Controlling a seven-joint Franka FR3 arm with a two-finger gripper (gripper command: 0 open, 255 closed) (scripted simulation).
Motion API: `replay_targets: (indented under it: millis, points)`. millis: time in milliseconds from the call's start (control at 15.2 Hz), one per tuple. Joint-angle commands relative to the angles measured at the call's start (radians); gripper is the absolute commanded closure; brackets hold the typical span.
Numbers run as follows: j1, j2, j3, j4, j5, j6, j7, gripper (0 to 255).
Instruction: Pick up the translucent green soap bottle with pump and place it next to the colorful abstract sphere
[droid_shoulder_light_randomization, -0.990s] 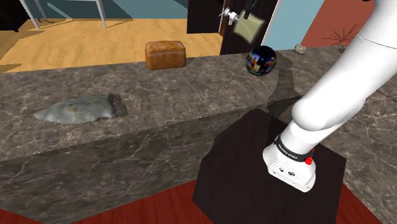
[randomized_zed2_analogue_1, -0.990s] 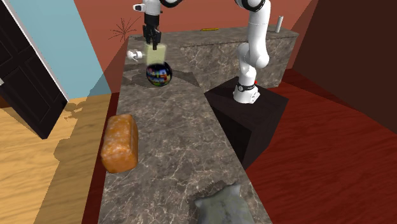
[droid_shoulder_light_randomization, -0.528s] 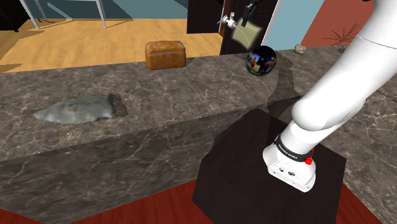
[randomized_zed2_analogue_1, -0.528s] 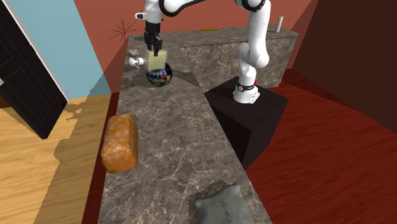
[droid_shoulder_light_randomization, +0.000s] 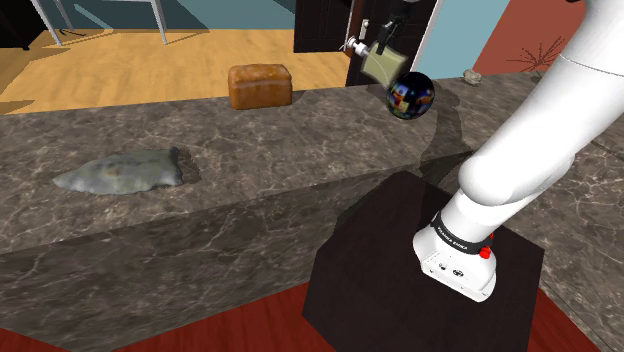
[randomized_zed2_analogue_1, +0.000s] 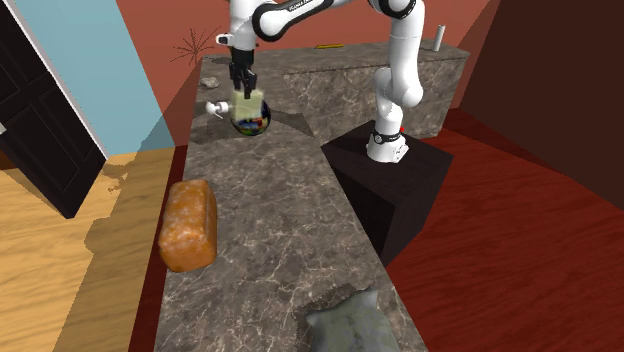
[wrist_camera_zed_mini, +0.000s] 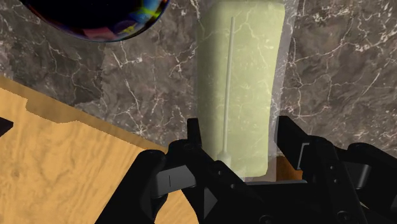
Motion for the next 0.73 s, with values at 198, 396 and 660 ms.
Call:
replay_targets:
  millis: [198, 396, 660]
  points:
    - [0.0, 0.017, 0.0, -0.048, 0.008, 0.066, -0.007, 255]
    - [-0.001, 0.029, 0.001, -0.075, 0.014, 0.104, -0.011, 255]
    - [-0.002, 0.048, 0.001, -0.107, 0.023, 0.154, -0.019, 255]
